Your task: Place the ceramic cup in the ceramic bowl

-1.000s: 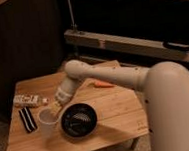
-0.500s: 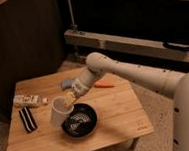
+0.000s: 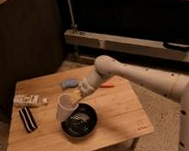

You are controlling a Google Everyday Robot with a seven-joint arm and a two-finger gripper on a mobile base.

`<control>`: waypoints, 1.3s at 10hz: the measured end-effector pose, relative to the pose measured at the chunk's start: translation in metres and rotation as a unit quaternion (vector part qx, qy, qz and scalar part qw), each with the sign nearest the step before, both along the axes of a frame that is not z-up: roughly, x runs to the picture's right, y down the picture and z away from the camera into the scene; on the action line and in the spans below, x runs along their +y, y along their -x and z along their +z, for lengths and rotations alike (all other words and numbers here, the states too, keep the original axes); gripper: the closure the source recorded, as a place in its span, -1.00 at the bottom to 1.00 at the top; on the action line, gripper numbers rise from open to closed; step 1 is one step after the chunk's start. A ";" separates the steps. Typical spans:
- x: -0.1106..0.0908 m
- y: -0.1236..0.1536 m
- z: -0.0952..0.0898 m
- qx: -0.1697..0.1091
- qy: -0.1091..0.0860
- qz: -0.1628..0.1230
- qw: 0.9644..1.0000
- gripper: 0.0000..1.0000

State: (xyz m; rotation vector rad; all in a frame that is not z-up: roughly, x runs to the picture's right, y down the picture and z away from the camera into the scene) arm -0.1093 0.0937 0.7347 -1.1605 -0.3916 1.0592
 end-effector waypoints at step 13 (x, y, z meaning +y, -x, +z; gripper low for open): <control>0.016 -0.033 0.032 0.080 0.008 0.001 0.997 0.97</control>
